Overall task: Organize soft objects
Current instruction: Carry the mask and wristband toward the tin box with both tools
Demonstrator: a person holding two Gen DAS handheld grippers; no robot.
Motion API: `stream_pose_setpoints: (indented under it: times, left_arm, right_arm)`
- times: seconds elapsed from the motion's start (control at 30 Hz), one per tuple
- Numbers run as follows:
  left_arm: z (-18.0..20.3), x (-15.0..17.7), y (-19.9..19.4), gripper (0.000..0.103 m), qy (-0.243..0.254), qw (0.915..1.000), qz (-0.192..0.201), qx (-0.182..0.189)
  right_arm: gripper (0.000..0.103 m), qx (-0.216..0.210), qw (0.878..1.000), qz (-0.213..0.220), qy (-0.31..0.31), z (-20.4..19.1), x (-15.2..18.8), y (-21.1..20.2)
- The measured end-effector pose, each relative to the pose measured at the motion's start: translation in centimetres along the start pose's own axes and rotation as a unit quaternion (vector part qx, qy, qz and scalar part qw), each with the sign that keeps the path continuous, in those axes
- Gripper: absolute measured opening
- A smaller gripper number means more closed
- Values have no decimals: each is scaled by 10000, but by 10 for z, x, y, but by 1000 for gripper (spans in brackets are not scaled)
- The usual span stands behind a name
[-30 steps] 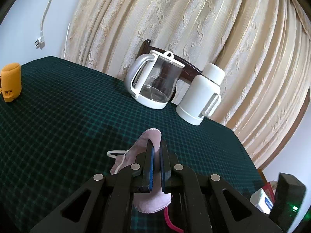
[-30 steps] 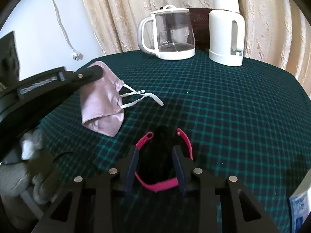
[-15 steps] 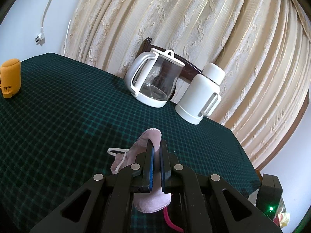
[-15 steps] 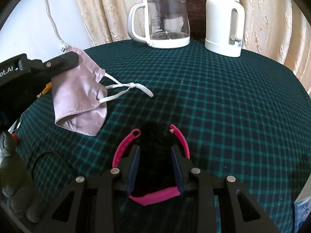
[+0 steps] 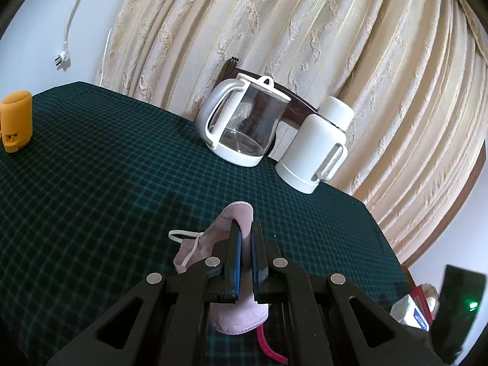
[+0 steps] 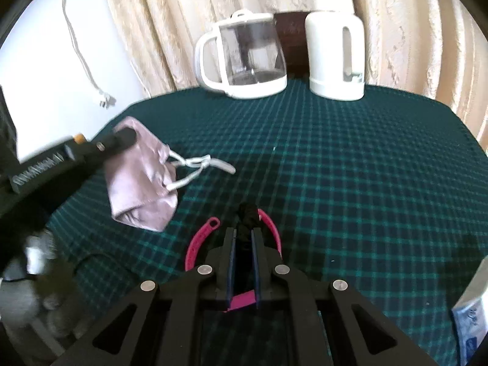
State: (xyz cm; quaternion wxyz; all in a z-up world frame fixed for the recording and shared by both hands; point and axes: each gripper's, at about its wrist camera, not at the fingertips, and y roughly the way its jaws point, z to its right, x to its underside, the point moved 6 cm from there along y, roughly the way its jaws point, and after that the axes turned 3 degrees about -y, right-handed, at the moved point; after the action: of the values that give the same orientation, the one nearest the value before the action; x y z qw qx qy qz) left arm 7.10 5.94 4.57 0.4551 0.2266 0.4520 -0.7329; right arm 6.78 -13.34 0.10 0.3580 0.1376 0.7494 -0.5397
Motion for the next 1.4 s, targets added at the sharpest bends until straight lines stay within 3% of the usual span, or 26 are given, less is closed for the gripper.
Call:
stream_pose_setpoints:
  times: [0.67, 1.07, 1.4]
  left_arm:
    - [1, 6, 1, 4, 97, 9999, -32, -61]
    - [26, 7, -17, 4, 303, 9994, -83, 166]
    - [68, 3, -35, 4, 624, 9975, 28, 331]
  right_arm:
    - [10, 264, 9953, 810, 457, 34, -1, -85]
    - [10, 652, 9878, 1114, 867, 78, 17, -127]
    - [10, 1015, 9743, 1500, 1341, 127, 39, -173]
